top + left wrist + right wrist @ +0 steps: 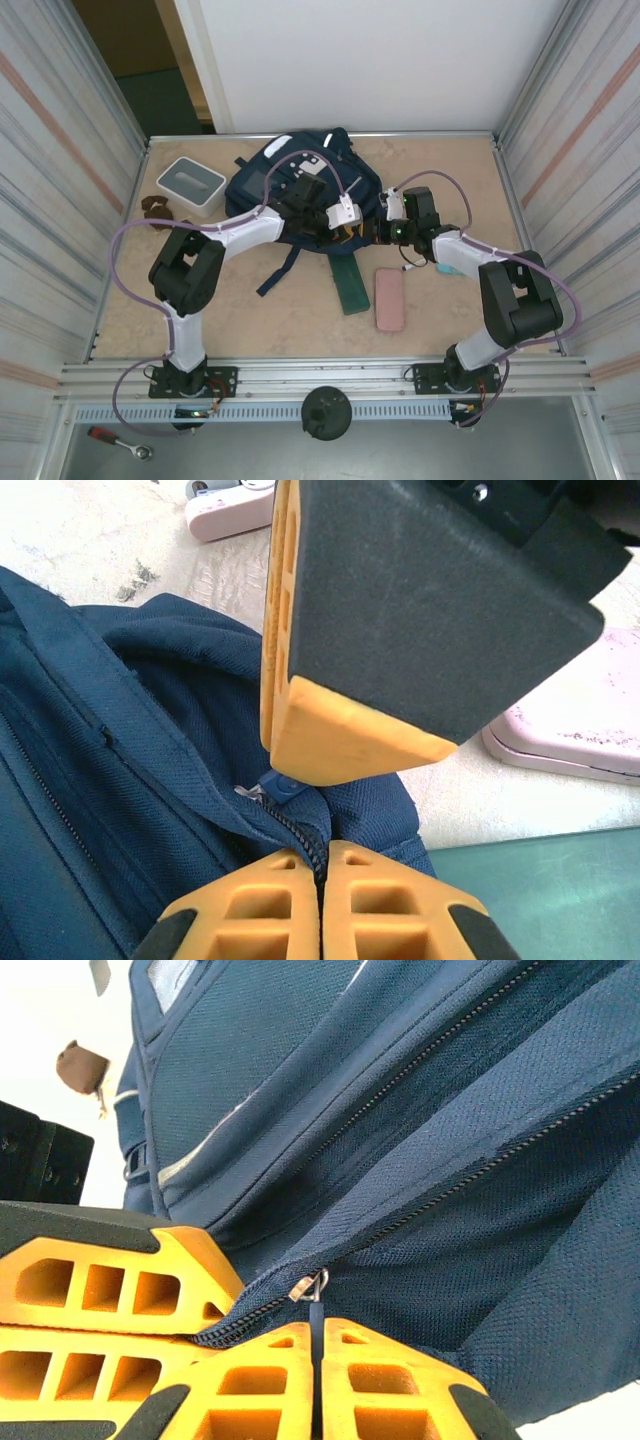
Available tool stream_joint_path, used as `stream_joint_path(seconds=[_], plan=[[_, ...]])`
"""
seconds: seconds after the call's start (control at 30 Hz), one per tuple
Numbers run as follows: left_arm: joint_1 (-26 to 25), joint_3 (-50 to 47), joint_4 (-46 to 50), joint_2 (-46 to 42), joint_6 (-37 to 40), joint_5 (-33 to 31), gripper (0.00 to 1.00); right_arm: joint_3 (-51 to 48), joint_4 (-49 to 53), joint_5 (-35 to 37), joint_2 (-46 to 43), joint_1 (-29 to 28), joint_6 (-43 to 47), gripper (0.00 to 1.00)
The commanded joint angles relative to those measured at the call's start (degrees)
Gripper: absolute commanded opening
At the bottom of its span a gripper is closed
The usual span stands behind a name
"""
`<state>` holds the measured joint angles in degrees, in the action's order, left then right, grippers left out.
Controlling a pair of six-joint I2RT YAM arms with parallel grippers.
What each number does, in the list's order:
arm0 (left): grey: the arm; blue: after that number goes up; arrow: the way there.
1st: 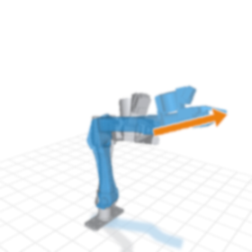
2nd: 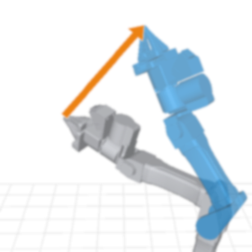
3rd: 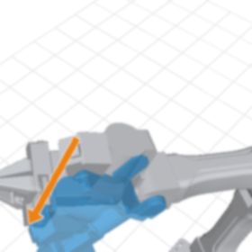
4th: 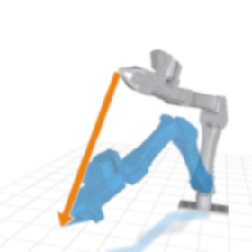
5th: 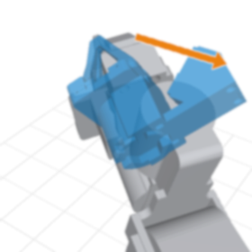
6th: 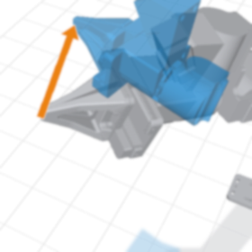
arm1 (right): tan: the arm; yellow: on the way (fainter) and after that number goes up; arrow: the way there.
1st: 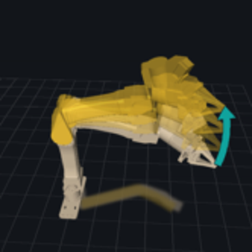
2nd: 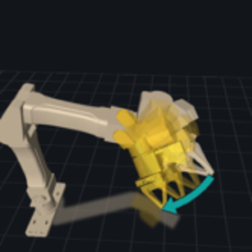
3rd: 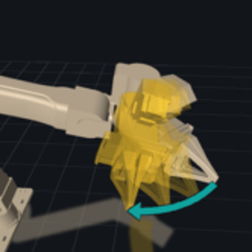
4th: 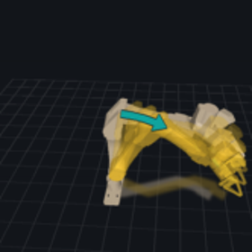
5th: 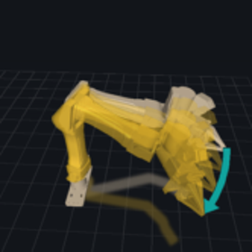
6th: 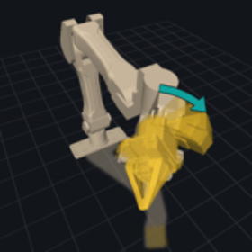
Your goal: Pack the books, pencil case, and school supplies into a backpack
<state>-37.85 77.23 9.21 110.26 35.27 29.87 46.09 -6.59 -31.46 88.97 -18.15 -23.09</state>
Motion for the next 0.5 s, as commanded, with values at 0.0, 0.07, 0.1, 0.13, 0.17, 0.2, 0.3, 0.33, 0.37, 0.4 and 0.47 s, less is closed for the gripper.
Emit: stream_joint_path(seconds=[0.0, 0.07, 0.1, 0.13, 0.17, 0.2, 0.3, 0.33, 0.37, 0.4, 0.47], plan=[[-0.3, 0.1, -1.9, -2.4, -0.4, 3.0, 0.00, -1.0, -1.5, -0.1, 1.7, -0.9, -1.1, 0.09], [-0.3, 0.1, -2.0, -2.5, -0.3, 2.9, 0.00, -1.2, -1.6, -0.1, 1.7, -1.0, -0.9, 0.11], [-0.2, 0.1, -2.1, -2.5, -0.2, 2.8, 0.00, -1.4, -1.6, 0.1, 1.8, -1.2, -0.9, 0.12], [-0.2, 0.1, -2.2, -2.6, -0.3, 2.7, 0.00, -1.6, -1.6, 0.2, 1.7, -1.3, -0.8, 0.13], [-0.2, 0.0, -2.3, -2.7, -0.3, 2.7, 0.00, -1.8, -1.6, 0.3, 1.6, -1.3, -0.8, 0.14], [-0.2, 0.0, -2.4, -2.7, -0.3, 2.7, 0.00, -1.9, -1.6, 0.4, 1.7, -1.5, -0.7, 0.14], [-0.2, -0.1, -2.6, -2.8, -0.4, 2.6, 0.00, -2.4, -1.8, 0.9, 1.7, -1.6, -0.5, 0.15], [-0.1, -0.1, -2.7, -2.9, -0.3, 2.7, 0.00, -2.5, -1.9, 1.0, 1.7, -1.6, -0.5, 0.15], [0.0, -0.1, -2.7, -2.9, -0.4, 2.6, 0.00, -2.6, -2.0, 1.2, 1.6, -1.6, -0.5, 0.15], [0.0, -0.1, -2.7, -2.9, -0.3, 2.5, 0.00, -2.8, -2.2, 1.4, 1.5, -1.6, -0.5, 0.14], [-0.1, -0.2, -2.8, -3.0, -0.4, 2.2, 0.00, -2.8, -2.2, 1.5, 1.5, -1.6, -0.5, 0.14]])
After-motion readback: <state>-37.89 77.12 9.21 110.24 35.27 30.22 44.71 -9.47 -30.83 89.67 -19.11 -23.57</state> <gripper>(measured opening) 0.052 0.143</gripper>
